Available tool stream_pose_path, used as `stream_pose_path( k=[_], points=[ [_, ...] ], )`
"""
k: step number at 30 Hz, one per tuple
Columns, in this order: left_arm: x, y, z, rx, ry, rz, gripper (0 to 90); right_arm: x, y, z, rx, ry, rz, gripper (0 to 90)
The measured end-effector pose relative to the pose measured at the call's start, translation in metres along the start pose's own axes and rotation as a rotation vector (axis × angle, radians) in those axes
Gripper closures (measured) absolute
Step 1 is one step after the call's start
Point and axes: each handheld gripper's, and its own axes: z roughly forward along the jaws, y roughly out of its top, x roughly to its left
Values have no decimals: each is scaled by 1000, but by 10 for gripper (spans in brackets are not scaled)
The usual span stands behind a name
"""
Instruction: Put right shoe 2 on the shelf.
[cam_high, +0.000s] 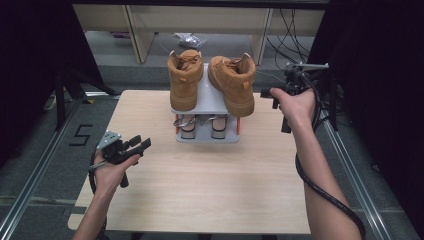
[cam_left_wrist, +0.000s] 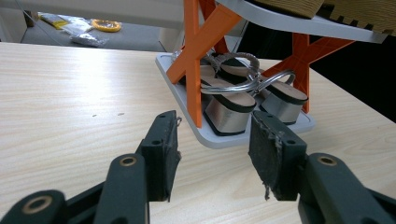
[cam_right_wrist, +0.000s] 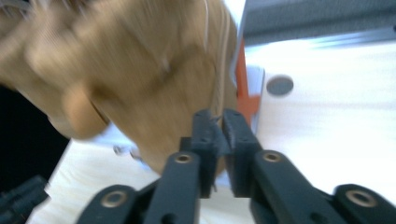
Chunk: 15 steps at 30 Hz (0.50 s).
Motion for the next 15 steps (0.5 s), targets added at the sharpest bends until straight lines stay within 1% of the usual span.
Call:
stream_pose_path(
  k=[1,2,3,4,5,6,7,8,9,10,11,12,13,15],
  points=[
    [0,0,0,-2,-8,1,514,-1,-5,3,20,1,-6,897],
    [0,0,0,1,-5,3,514,0,-11,7,37,10,20,900],
    [0,0,0,3,-1,4,514,0,-16,10,51,14,19,900],
    [0,0,0,2,-1,5,514,-1,-25,16,46,46,-9,900],
    [0,0,0,1,-2,6,514,-1,-25,16,46,46,-9,900],
    [0,0,0,1,-2,4,514,-3,-28,19,34,50,-42,900],
    [-1,0,0,0,0,4,515,3,-34,21,66,50,-6,900],
    [-1,0,0,1,0,6,515,3,-34,21,66,50,-6,900],
    [-1,0,0,1,-1,8,515,6,-36,22,79,65,24,900],
    [-1,0,-1,-2,0,8,515,5,-37,24,63,63,-26,900],
    [-1,1,-1,-5,-1,7,515,5,-39,27,52,74,-35,900],
    [0,1,-1,-7,-1,5,515,10,-41,28,83,74,12,900],
    [0,1,-1,-6,-1,6,515,9,-41,31,68,72,-29,900],
    [0,1,-1,-7,0,5,515,10,-40,30,64,63,-32,900]
  ],
)
